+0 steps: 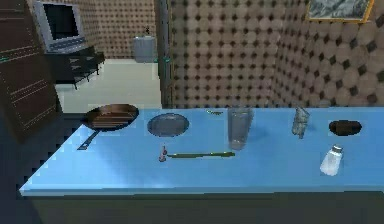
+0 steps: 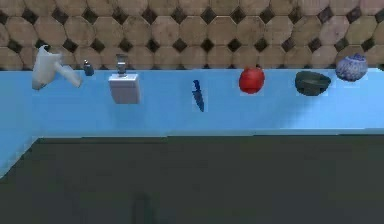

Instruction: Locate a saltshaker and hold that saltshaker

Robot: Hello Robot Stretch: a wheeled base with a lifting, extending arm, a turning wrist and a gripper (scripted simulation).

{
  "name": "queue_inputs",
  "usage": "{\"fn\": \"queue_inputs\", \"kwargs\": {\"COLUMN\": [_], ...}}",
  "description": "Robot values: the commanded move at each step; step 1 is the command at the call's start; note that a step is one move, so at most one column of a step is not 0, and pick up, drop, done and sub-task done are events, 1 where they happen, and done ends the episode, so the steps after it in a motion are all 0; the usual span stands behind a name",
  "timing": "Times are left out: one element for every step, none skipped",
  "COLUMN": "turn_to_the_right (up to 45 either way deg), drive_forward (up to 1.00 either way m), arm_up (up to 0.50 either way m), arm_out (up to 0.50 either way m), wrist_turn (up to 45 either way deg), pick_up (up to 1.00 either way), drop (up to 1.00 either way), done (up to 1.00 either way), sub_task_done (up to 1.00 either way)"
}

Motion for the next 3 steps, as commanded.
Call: {"fn": "queue_inputs", "kwargs": {"turn_to_the_right": [-45.0, 0.0, 0.0], "drive_forward": [0.00, 0.00, 0.00], "arm_up": [0.00, 0.50, 0.38], "arm_out": [0.00, 0.00, 0.00], "wrist_turn": [0.0, 0.0, 0.0], "pick_up": [0.00, 0.00, 0.00], "drop": [0.00, 0.00, 0.00], "done": [0.00, 0.00, 0.00], "sub_task_done": [0.00, 0.00, 0.00]}}
